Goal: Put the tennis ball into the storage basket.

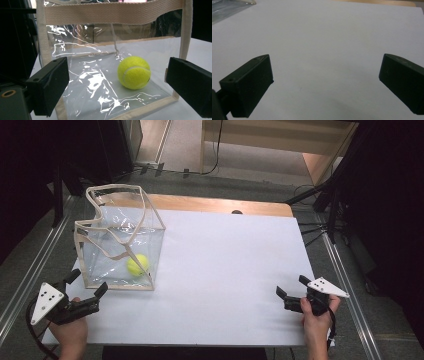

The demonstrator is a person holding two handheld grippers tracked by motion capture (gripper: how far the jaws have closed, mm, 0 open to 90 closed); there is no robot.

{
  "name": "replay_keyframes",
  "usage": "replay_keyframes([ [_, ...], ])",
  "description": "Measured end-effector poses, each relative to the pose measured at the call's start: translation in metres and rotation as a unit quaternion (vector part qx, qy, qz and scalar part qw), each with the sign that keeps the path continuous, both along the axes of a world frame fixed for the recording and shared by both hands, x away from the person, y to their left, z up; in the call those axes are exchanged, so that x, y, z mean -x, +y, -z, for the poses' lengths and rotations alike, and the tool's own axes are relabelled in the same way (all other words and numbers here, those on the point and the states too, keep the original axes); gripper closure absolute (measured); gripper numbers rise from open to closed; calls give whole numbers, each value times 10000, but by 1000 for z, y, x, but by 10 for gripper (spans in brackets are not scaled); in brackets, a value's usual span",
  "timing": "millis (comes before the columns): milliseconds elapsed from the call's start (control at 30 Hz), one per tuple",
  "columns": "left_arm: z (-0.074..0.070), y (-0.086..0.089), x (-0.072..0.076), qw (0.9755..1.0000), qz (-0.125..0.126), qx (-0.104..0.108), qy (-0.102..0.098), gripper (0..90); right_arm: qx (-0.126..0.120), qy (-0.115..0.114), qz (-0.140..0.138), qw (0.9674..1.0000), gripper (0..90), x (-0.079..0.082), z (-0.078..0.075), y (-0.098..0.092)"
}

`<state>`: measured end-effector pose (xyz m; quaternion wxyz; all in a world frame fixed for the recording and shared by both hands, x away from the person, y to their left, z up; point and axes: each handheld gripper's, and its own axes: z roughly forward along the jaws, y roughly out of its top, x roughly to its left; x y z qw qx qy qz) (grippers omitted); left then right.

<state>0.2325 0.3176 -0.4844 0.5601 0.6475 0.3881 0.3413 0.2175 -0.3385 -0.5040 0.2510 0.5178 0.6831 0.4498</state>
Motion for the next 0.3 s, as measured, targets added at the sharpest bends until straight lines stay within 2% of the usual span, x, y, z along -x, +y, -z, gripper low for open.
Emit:
replay_keyframes([
  [300,0,0,0,10000,0,-5,3,54,26,54,28,10000,0,1,6,-3],
])
